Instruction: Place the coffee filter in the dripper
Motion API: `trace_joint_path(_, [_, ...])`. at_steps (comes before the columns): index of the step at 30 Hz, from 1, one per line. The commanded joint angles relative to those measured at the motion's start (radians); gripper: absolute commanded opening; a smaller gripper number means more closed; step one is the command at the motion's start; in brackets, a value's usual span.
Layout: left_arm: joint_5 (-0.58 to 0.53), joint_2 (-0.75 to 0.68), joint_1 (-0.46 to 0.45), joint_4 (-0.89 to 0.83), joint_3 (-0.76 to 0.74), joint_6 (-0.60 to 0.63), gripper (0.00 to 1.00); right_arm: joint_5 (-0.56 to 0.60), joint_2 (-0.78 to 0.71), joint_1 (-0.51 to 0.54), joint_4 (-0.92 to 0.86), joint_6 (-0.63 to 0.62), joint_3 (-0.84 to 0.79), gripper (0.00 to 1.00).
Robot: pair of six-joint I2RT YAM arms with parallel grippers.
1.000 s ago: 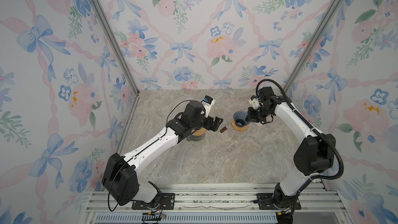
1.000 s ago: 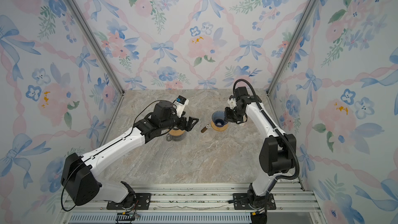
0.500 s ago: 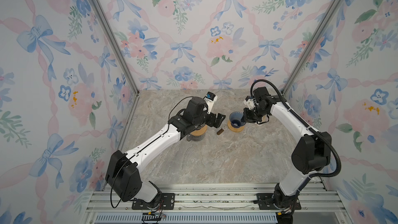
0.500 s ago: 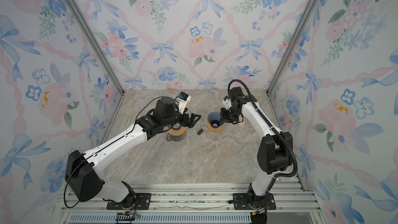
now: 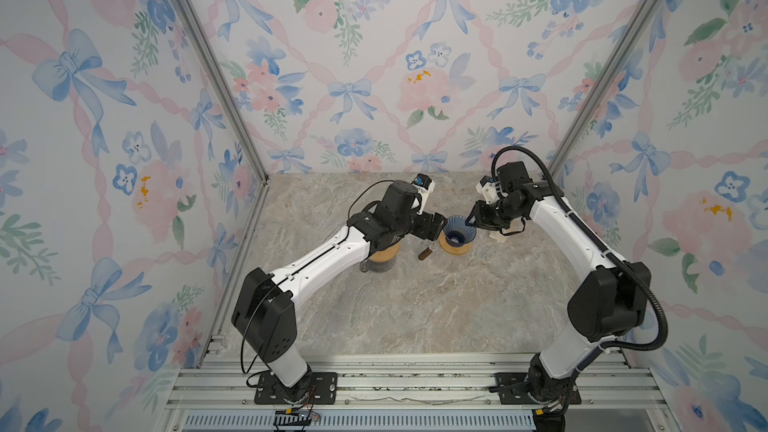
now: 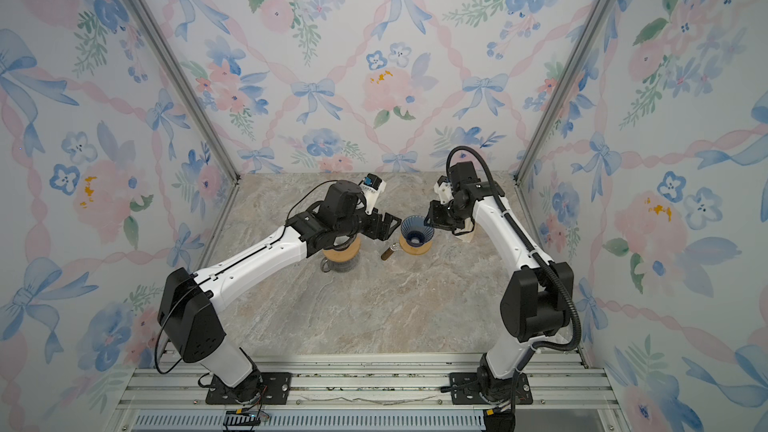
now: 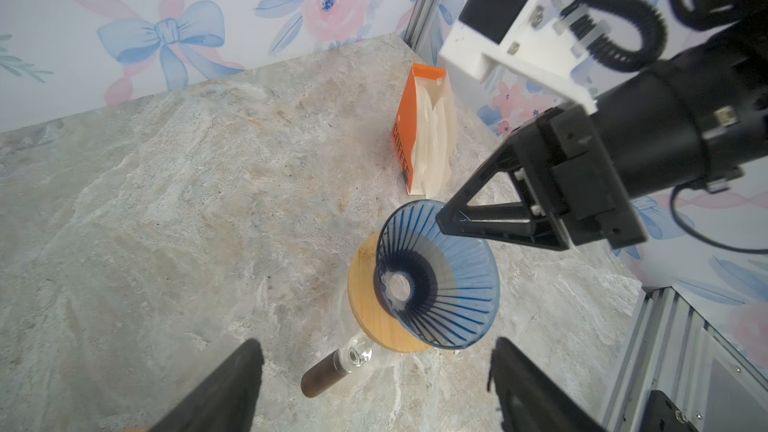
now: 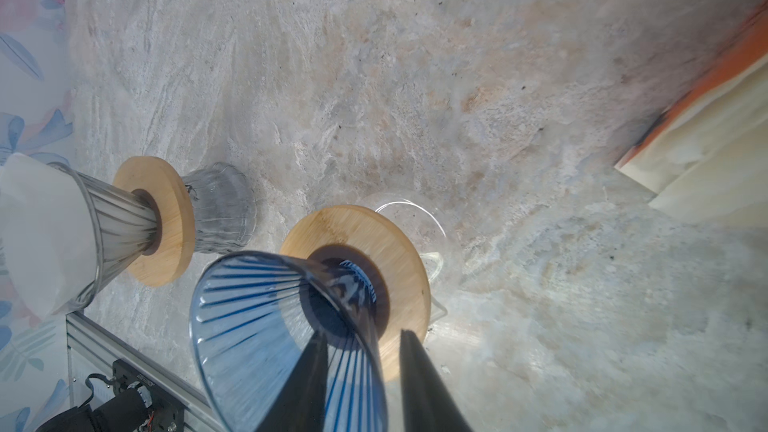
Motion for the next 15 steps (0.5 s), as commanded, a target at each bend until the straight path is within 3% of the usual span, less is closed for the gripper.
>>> trace_joint_path(1, [-0.004, 0.035, -0.006, -0.03, 0.034, -0.044, 0.82, -0.001, -0.059, -0.013, 0.017, -0.013, -0.02, 0.32])
trace_joint_path(15, [0.047, 0.175, -0.006, -0.028, 0.115, -0.107, 0.62, -0.006, -0.044, -0.012, 0.013, -0.044, -0.069, 0.28])
